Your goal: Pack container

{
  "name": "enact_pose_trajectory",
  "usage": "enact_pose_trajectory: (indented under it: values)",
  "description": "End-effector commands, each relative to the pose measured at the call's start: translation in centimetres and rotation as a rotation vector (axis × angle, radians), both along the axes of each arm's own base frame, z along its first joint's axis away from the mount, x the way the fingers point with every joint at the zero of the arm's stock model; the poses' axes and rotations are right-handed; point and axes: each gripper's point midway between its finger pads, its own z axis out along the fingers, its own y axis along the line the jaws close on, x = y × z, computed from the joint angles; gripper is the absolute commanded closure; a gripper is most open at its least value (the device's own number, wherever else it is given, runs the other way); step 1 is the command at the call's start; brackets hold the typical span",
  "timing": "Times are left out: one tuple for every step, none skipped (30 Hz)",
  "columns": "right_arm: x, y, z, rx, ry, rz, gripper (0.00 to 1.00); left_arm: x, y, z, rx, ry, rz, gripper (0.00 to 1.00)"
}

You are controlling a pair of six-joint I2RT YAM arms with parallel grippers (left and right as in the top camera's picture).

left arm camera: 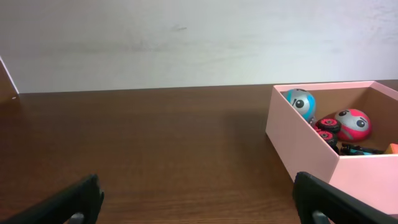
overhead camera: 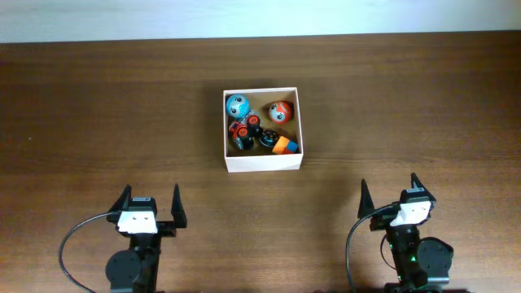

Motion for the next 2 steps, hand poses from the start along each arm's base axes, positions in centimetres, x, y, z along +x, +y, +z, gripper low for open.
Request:
enact_pose_trajectory:
  values:
    - [-0.01, -0.25, -0.26, -0.001, 0.005, -0.015, 0.01, -0.04, 0.21, -0.08, 0.015, -0.001, 0.008, 0.01]
    - [-0.01, -0.24, -0.27, -0.001, 0.005, -0.015, 0.02, -0.04, 0.21, -0.08, 0.015, -0.001, 0.008, 0.01]
